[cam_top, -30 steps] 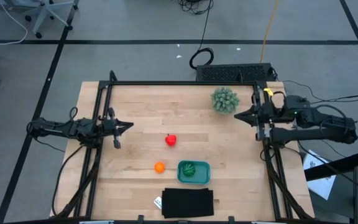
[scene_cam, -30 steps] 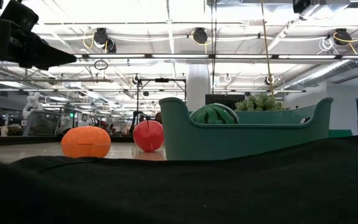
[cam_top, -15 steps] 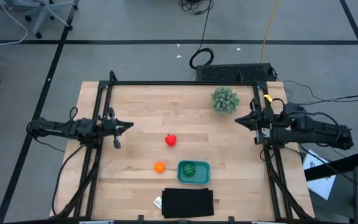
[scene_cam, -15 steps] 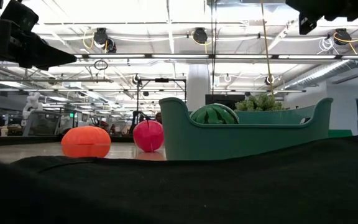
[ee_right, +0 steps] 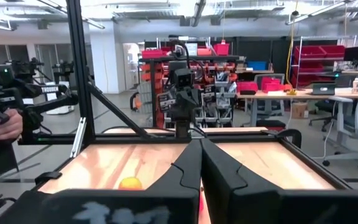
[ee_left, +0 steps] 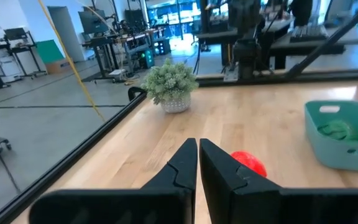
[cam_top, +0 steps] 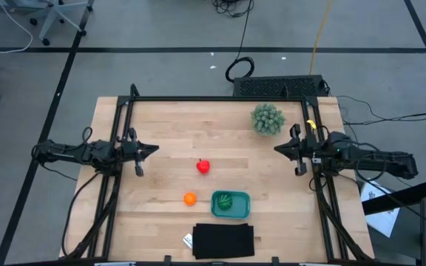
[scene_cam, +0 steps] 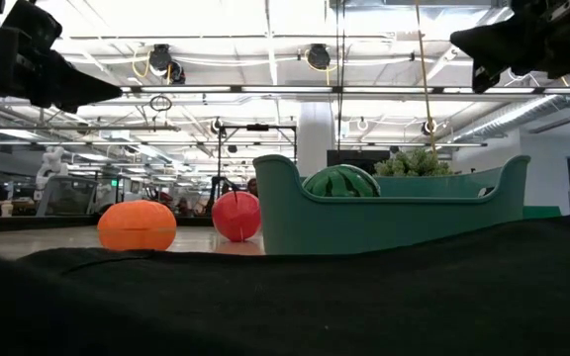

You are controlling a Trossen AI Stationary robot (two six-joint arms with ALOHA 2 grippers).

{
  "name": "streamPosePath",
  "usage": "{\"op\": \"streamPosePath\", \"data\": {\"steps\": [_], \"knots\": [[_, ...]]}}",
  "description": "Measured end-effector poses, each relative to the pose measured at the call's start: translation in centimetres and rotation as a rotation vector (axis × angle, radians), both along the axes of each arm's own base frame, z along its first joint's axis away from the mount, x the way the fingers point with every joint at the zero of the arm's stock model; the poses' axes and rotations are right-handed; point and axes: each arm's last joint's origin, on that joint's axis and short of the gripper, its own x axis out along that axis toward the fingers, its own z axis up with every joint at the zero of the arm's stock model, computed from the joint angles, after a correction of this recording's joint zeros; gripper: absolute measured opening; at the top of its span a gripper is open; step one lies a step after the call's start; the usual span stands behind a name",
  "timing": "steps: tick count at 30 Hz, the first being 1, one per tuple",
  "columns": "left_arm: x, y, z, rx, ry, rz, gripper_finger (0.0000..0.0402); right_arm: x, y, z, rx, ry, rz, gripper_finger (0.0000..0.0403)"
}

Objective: Pick and placing Produce into tupperware
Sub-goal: Put the apple toy into the green bin

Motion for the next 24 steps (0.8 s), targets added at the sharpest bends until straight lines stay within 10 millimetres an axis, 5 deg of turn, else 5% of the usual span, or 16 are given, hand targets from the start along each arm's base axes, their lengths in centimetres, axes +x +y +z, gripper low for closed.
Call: {"op": "streamPosePath", "data": {"steps": [11, 24], "knots": [[0.3, -0.2, 1.8, -0.01, -0.125, -0.053, 0.0024, 0.0, 0.0, 0.0, -0.011, 0.001, -0.001, 0.0], [4.6, -0.2, 9.7, 0.066, -0.014, -0.027, 0.0024, 0.0, 0.0, -0.2, -0.041, 0.019, -0.009, 0.0]]}}
